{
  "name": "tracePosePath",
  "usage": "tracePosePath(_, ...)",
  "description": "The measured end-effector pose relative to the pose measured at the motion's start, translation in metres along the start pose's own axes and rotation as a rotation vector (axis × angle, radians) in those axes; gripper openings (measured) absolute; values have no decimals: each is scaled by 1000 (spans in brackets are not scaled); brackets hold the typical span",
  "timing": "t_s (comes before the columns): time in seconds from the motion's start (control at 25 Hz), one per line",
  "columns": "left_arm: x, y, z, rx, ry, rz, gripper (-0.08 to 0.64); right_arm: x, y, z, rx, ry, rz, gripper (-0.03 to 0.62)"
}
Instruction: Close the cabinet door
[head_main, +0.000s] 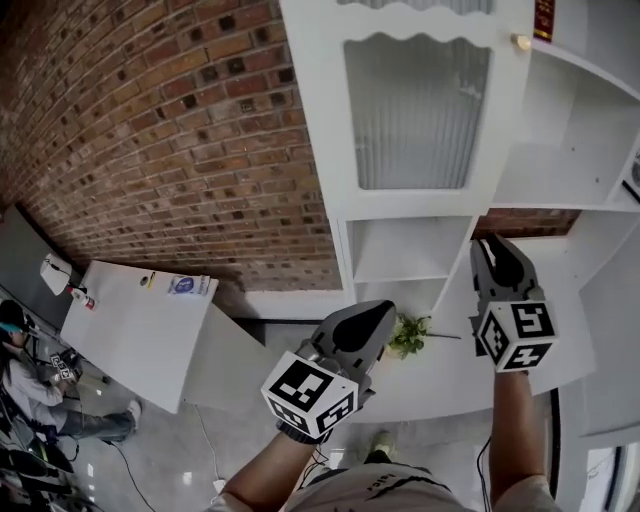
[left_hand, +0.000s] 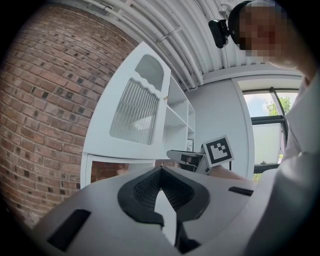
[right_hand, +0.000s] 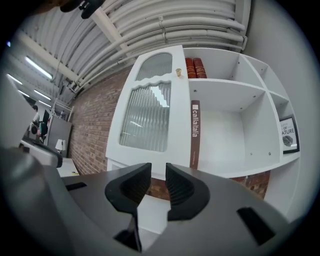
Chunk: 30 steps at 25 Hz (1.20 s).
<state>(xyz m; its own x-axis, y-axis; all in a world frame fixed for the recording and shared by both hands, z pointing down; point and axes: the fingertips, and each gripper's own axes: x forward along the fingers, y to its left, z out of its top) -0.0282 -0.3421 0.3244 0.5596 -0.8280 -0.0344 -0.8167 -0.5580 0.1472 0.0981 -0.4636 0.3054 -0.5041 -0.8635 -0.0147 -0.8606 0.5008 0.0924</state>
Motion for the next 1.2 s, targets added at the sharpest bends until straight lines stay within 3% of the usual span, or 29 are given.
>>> tracePosePath(0.72, -85, -19, 5, -3, -3, -44, 11, -85, 152, -15, 165, 12, 160, 44)
tracePosePath(1.2, -151, -24, 1, -5, -2, -43, 11, -131, 240, -23, 194, 32, 226, 27)
